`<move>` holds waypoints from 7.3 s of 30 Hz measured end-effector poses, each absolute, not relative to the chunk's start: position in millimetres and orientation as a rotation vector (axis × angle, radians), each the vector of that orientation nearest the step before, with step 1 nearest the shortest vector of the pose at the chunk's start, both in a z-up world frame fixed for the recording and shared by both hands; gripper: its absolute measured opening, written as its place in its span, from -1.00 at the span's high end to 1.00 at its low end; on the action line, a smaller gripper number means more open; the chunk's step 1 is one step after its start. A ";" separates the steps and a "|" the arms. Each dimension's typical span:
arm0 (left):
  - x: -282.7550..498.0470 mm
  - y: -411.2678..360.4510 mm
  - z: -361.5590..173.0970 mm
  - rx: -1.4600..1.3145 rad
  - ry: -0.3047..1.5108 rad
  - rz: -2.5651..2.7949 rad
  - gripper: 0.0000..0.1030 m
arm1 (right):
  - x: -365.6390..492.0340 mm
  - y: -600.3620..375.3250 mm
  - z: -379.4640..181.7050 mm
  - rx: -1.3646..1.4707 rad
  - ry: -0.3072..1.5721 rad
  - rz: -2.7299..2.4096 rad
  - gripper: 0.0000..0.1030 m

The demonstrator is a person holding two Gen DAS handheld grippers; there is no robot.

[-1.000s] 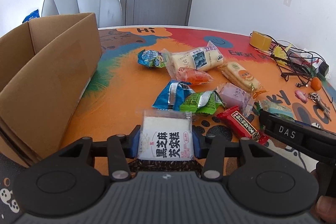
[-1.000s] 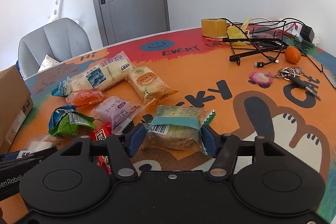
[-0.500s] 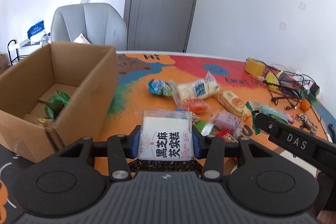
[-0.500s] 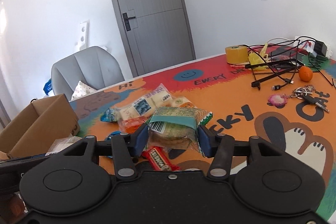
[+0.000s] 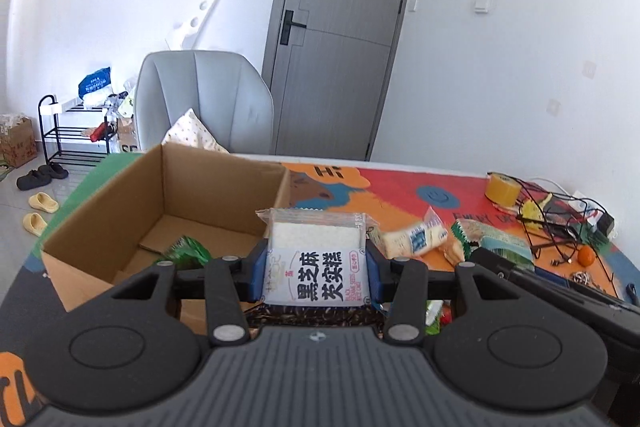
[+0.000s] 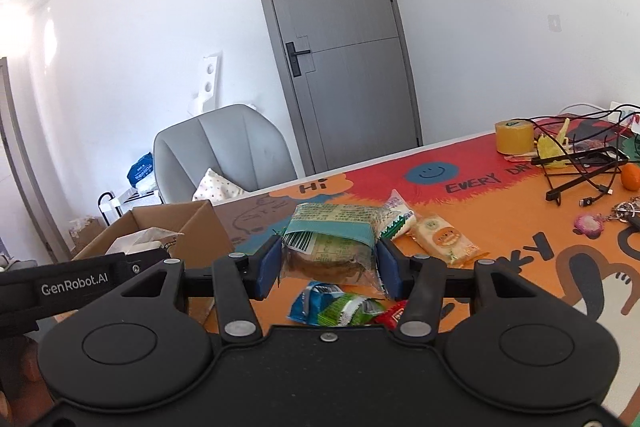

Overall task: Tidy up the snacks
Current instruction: 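Carry both packs over the box and open both tools to release them, then grasp the green-and-white milk snack with the right tool, then lower the milk snack into the box and open the right tool, then move both tools back toward the remaining snacks on the table, then grasp the blue foil pack with left tool while right tool grasps red bar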

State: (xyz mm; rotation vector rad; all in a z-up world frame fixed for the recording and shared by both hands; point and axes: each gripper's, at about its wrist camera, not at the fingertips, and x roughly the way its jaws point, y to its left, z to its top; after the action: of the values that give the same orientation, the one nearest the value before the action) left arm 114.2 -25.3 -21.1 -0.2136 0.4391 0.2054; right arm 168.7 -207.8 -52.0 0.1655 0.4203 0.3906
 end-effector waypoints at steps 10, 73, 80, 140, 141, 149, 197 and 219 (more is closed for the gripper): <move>108.9 13.5 -6.1 -0.222 0.396 0.273 0.11 | 170.4 -172.5 -38.7 0.162 0.397 0.473 0.00; 99.8 38.2 -15.7 -0.250 0.438 0.414 -0.83 | 184.3 -182.5 -60.9 0.222 0.566 0.456 -0.57; 93.7 65.0 -27.0 -0.274 0.450 0.467 -0.83 | 188.4 -153.3 -84.1 0.146 0.648 0.482 -0.59; 66.8 121.7 -16.0 -0.338 0.419 0.547 -0.83 | 185.5 -94.2 -18.7 0.085 0.528 0.584 -0.50; 67.6 118.1 -15.4 -0.335 0.420 0.541 -0.83 | 185.3 -100.9 -19.7 0.089 0.531 0.573 -0.50; 75.2 80.4 -13.7 -0.305 0.444 0.465 -0.83 | 182.1 -157.6 -23.9 0.128 0.556 0.475 -0.54; 186.0 -78.9 -66.0 -0.142 0.610 0.152 -0.54 | 222.1 -259.3 -122.7 0.269 0.760 0.377 0.11; 227.2 -92.0 -103.4 -0.127 0.678 0.158 -0.02 | 219.5 -265.2 -121.5 0.271 0.750 0.419 0.49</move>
State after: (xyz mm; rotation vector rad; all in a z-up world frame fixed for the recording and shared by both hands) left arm 227.2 -92.0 -103.4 -0.1269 0.6785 0.1576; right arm 219.5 -265.2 -121.5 0.2709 0.7500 0.4191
